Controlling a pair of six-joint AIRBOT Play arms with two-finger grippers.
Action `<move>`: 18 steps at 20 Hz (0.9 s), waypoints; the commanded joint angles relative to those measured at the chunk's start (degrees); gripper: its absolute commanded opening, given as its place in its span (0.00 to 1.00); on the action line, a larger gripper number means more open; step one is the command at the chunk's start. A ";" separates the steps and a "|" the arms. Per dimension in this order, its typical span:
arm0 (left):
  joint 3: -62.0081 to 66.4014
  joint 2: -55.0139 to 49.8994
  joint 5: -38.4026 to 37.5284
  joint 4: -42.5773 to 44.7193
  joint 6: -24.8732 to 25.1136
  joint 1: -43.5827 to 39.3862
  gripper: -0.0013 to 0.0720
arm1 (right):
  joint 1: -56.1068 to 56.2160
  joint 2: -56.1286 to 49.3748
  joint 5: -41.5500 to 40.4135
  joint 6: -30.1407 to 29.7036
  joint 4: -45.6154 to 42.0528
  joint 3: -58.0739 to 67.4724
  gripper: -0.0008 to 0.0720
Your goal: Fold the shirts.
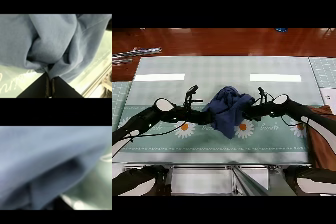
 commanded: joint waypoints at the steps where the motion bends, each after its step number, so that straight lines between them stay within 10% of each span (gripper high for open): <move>1: 0.07 0.09 -0.04 0.00 0.00 0.46 0.05 | 2.12 -1.25 2.47 -1.11 0.55 3.85 0.05; 9: 16.00 7.26 -3.69 -7.67 0.00 16.87 0.05 | -6.64 8.31 20.72 7.04 -30.67 27.17 0.05; 18: 53.62 9.75 -11.41 -9.40 -5.44 28.30 0.05 | -11.50 23.37 29.38 6.73 -44.98 60.70 0.05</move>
